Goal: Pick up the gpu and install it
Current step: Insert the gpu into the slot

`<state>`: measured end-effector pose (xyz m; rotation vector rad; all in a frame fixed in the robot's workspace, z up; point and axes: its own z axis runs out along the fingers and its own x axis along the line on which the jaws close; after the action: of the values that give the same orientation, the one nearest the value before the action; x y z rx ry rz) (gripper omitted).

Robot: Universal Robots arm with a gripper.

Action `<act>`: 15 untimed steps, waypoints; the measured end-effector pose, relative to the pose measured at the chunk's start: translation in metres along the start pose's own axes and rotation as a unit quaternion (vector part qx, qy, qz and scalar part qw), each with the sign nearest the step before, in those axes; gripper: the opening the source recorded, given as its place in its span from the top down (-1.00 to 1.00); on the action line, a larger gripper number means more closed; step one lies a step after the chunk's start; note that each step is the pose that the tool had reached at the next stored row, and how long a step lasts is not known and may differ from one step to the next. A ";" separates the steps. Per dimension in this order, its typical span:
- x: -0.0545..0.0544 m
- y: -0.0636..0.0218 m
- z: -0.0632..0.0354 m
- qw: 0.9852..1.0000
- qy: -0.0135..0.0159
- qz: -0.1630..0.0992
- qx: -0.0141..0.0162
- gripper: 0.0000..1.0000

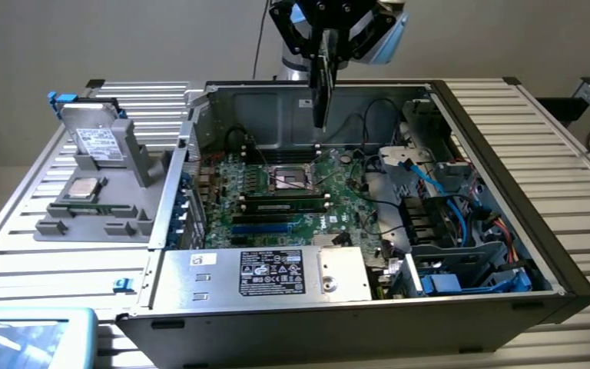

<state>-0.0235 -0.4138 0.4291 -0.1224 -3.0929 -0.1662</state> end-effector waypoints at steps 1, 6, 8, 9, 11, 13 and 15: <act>0.000 0.0000 0.0000 1.000 0.001 -0.009 0.000 0.44; 0.000 0.0000 0.0000 0.999 0.006 -0.054 0.000 0.44; 0.000 0.0000 0.0000 0.997 0.008 -0.073 0.000 0.44; 0.000 0.0000 0.0000 0.997 0.009 -0.081 0.000 0.44; 0.000 0.0001 0.0000 0.995 0.011 -0.100 -0.001 0.44; 0.000 0.0000 0.0002 0.993 0.013 -0.117 -0.002 0.44; 0.000 -0.0001 0.0002 0.991 0.014 -0.135 -0.001 0.44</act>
<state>-0.0236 -0.4138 0.4289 0.2986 -3.0670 -0.1767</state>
